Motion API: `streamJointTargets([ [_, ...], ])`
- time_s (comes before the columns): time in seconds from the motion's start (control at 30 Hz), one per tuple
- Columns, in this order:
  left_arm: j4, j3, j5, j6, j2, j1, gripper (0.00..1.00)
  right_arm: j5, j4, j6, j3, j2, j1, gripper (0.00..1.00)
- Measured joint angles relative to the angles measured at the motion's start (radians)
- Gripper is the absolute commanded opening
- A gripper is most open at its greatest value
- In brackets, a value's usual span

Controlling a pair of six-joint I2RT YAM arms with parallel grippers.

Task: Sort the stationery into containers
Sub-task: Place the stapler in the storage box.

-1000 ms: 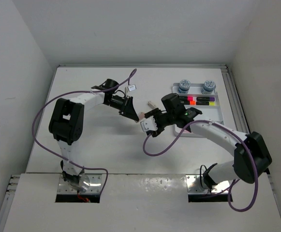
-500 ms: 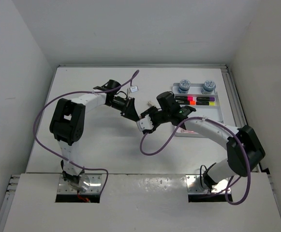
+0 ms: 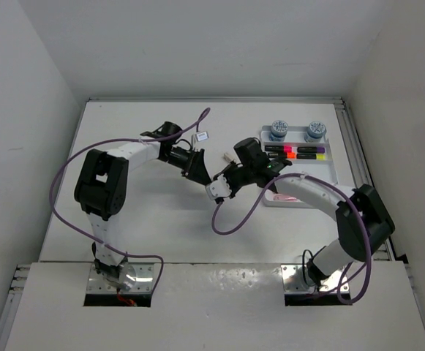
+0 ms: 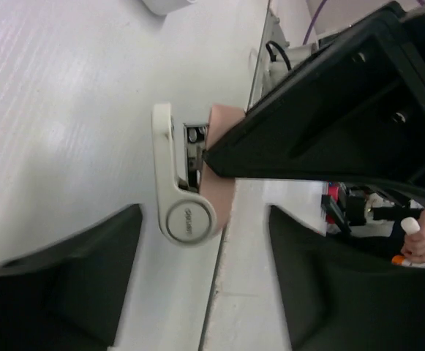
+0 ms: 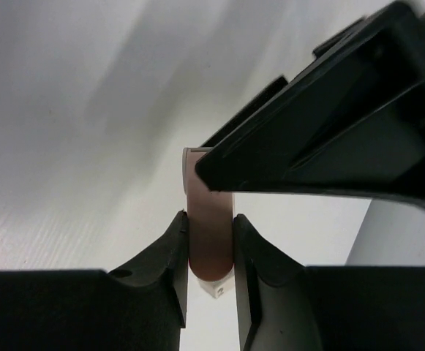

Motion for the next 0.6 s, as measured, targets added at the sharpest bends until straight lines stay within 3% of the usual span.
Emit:
streamJointTargets([
  [0.03,-0.003,0.0,-0.001,-0.001,-0.002,0.003,0.91,0.002,-0.008,0.0,0.0,-0.001,-0.008,0.0],
  [0.07,-0.002,0.0,-0.004,0.0,-0.006,0.005,0.92,0.005,-0.014,0.0,0.0,-0.002,-0.018,0.0],
  [0.37,-0.013,0.028,-0.138,-0.003,-0.03,0.128,0.96,0.034,-0.252,-0.007,0.045,-0.121,-0.246,0.0],
  [0.6,-0.061,0.053,-0.166,0.069,-0.047,0.18,1.0,0.05,-0.466,-0.137,0.108,-0.121,-0.588,0.0],
])
